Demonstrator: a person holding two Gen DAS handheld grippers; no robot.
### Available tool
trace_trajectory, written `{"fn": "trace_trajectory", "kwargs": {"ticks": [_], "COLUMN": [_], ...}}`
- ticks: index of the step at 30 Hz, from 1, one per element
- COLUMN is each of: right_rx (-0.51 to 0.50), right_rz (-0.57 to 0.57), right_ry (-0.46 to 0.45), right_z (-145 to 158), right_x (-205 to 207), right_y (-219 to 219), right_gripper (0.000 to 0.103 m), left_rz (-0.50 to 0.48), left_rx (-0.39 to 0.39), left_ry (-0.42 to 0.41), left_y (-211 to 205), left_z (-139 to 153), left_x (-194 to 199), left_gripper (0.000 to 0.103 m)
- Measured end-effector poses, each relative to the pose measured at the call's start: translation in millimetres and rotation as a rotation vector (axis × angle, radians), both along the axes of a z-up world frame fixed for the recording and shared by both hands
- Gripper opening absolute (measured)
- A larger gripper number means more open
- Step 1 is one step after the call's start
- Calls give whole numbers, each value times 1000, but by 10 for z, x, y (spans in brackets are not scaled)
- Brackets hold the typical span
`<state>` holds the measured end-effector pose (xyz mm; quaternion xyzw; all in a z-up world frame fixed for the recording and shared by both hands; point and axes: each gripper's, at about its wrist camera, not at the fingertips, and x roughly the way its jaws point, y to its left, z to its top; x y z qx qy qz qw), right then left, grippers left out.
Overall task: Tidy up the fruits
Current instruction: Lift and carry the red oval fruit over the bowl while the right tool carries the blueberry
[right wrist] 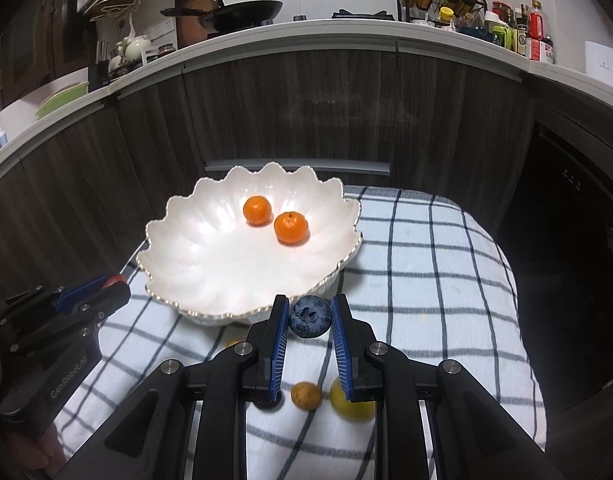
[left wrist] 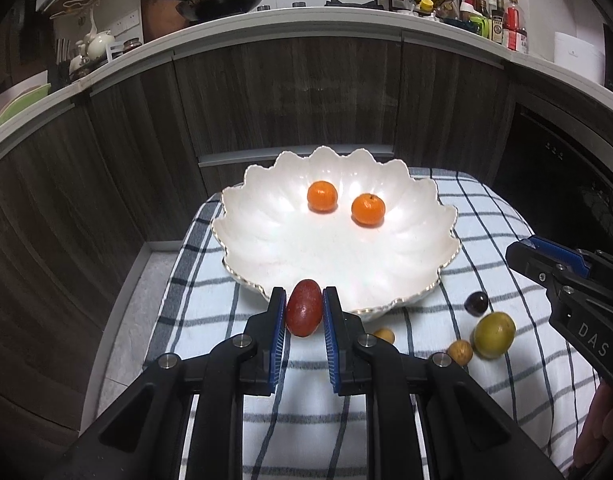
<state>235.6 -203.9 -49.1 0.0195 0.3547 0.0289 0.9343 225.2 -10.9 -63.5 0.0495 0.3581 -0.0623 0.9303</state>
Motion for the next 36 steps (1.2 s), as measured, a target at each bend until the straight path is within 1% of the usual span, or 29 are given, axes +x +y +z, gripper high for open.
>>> {"fn": "trace_trajectory", "kwargs": {"ticks": [15,23,36], "right_rx": [-9,-5,-19], "right_rz": [-1,0,4], "right_ry": [-26,-28,0], "right_z": [98,102,7], "right_x": [339,486,774], "right_y": [-13,23,66], "right_gripper": [23,23,23], "left_rz": [10,14,22], "left_rx": [-5,-4,1], "left_ry": [-13,-15,3], "left_y": [10,22,52], "left_z": [50,50,-51], "left_x": [323,516,757], "left_gripper": [20,20,20]}}
